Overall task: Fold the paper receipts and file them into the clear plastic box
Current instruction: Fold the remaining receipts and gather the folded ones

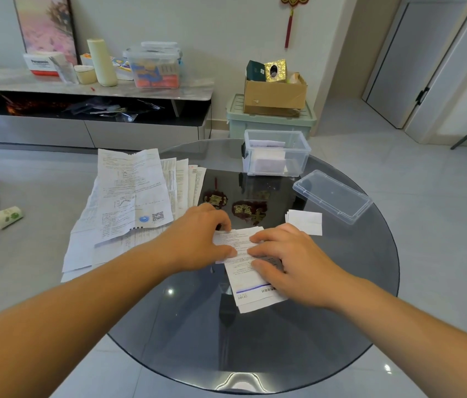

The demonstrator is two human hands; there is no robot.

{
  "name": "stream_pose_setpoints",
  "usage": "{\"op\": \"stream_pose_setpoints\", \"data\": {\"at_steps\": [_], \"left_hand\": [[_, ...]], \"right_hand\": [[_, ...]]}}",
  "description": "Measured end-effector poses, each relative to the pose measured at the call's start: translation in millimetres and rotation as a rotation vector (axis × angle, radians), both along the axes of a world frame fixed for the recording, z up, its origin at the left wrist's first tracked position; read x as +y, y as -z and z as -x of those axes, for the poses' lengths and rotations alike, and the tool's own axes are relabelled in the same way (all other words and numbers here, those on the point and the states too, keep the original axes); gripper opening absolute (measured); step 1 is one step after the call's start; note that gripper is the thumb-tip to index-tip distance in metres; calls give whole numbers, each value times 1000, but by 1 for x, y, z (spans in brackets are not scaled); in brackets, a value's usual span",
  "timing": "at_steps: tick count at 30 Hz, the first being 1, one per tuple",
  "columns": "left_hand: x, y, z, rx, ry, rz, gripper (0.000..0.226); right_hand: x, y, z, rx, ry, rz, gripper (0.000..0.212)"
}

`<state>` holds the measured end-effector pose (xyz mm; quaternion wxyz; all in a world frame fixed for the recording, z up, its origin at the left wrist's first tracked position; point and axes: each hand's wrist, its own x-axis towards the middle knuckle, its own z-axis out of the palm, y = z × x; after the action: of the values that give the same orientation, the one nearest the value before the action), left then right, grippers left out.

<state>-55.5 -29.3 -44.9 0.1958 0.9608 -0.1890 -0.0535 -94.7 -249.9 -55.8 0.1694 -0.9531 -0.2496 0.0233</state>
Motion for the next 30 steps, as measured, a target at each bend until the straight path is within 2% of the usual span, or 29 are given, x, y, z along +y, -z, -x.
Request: {"op": "stream_pose_setpoints", "data": {"at_steps": [6,9,13,16,19,21,23,25,26,30], "left_hand": [[-18,-13,-11,143,-4,-37,55],[-24,-15,-12,167,-37,-20,48],[-23,-17,-13,122,-77,60,28],[-19,-22,-10,147,-148,273,17],[-16,-31,-2,321,-225,593,7],[-14,-35,3,402,-212,727,6],[-14,-36,8,436,-155,799,10],[-15,-33,12,377,-98,757,11],[-16,-30,14,301,-75,688,9],[-10,-27,22,-122,52,376,13]], "right_hand": [[-1,-4,-2,52,19,-59,32],[-3,-5,-2,78,55,-137,31],[-5,-6,-2,149,135,-246,35],[-4,-10,-2,103,223,-378,44],[-1,-17,-3,74,370,-502,56],[-1,-20,-5,129,412,-624,49],[-2,-23,-5,244,380,-762,29],[-2,-24,-1,278,339,-815,8],[-2,-25,1,262,331,-815,4],[-1,-26,10,157,302,-758,10]]}}
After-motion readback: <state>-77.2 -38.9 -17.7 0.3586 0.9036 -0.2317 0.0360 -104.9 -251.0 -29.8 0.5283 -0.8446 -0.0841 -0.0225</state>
